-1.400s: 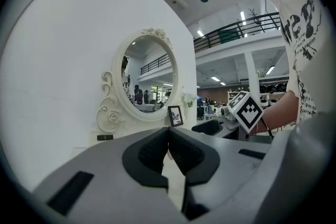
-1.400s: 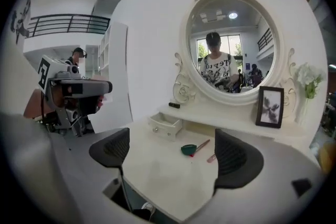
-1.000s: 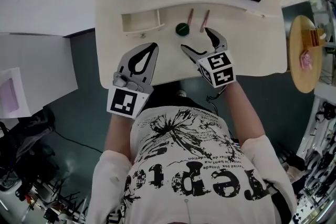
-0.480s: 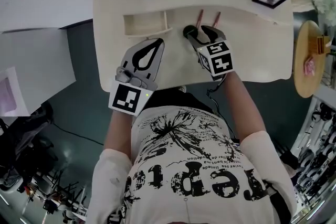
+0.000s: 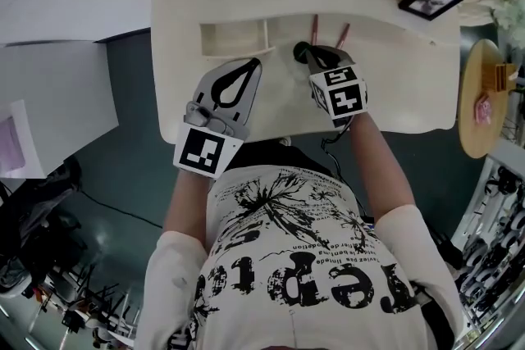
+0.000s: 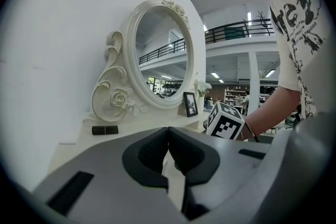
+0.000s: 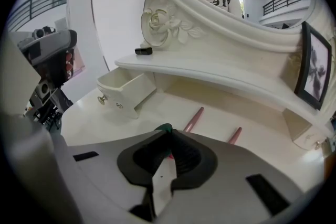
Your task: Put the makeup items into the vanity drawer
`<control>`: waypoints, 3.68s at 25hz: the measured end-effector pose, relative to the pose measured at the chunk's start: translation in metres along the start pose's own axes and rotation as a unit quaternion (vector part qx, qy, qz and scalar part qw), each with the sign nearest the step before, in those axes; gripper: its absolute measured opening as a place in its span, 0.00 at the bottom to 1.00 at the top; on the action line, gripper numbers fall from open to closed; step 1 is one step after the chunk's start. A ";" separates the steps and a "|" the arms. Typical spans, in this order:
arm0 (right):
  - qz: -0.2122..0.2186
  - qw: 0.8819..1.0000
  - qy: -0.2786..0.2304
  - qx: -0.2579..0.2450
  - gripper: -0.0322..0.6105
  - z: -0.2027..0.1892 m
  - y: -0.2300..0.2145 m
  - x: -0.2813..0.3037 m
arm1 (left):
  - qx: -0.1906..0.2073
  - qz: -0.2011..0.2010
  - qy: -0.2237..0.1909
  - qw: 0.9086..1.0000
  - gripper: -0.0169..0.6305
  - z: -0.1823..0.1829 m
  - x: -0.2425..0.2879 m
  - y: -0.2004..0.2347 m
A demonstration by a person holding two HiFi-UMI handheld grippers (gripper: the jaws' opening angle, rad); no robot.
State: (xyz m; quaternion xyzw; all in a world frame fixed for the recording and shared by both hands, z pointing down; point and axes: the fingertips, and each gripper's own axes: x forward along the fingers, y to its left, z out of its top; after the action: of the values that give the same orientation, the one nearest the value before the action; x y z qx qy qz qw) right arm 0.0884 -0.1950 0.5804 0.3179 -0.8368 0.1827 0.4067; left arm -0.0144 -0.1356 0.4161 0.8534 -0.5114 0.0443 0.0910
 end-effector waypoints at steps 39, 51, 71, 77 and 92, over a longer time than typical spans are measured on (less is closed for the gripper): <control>0.113 0.989 -0.082 -0.050 0.47 0.130 0.123 0.000 | -0.003 0.086 -0.038 0.996 0.05 0.038 -0.069 0.073; -0.007 0.997 -0.063 0.044 0.45 0.070 -0.020 -0.047 | 0.008 -0.008 -0.035 0.999 0.05 0.059 0.027 0.011; -0.061 0.989 0.050 0.128 0.22 -0.025 -0.112 0.001 | 0.001 -0.012 -0.009 1.000 0.05 0.031 0.097 -0.035; -0.036 0.986 0.058 0.152 0.15 -0.023 -0.110 -0.011 | 0.011 -0.012 -0.008 1.000 0.05 0.037 0.091 -0.034; 0.048 0.997 -0.031 0.061 0.15 0.086 -0.002 -0.056 | 0.040 0.010 -0.037 0.998 0.05 0.078 0.020 -0.003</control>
State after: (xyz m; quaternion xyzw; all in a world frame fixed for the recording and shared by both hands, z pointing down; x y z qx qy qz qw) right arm 0.0672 -0.2231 0.4844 0.3074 -0.8505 0.2425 0.3513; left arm -0.0038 -0.1677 0.3432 0.8522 -0.5207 0.0340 0.0378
